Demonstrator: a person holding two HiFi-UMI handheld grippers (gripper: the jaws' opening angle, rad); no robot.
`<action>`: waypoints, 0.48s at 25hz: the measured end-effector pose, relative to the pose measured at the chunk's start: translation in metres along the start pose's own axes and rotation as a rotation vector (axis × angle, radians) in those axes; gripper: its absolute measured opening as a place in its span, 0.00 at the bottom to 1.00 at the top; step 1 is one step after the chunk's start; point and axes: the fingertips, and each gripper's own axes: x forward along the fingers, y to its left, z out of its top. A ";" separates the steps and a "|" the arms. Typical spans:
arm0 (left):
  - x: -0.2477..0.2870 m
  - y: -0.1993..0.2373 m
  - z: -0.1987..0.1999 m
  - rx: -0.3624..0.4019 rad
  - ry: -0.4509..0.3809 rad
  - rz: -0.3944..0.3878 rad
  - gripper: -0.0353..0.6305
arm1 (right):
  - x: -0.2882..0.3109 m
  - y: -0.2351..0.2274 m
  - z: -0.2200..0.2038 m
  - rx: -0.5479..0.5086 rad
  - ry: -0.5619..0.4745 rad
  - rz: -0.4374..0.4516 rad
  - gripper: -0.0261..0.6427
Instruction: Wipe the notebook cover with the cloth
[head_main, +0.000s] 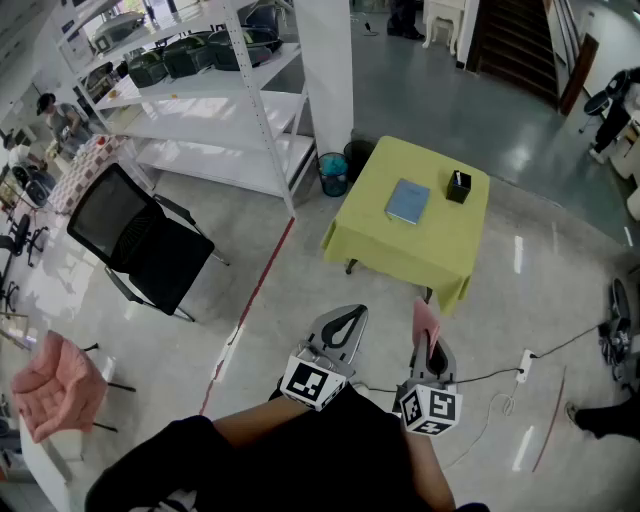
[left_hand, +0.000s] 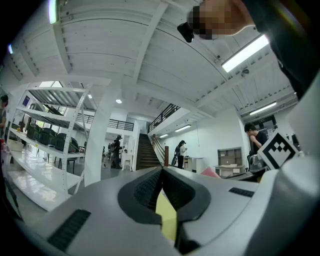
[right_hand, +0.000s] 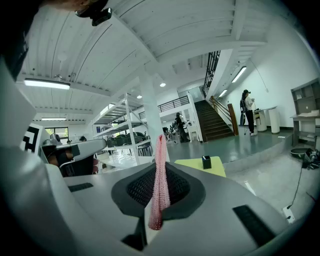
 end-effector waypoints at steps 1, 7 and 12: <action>0.002 0.001 -0.003 0.008 0.013 0.001 0.06 | 0.001 -0.003 0.002 0.023 -0.017 0.007 0.09; 0.009 0.013 -0.025 0.014 0.046 0.023 0.06 | 0.003 -0.016 0.011 0.063 -0.093 0.036 0.10; 0.037 0.029 -0.038 -0.016 0.067 0.003 0.06 | 0.024 -0.033 0.004 0.071 -0.064 0.009 0.10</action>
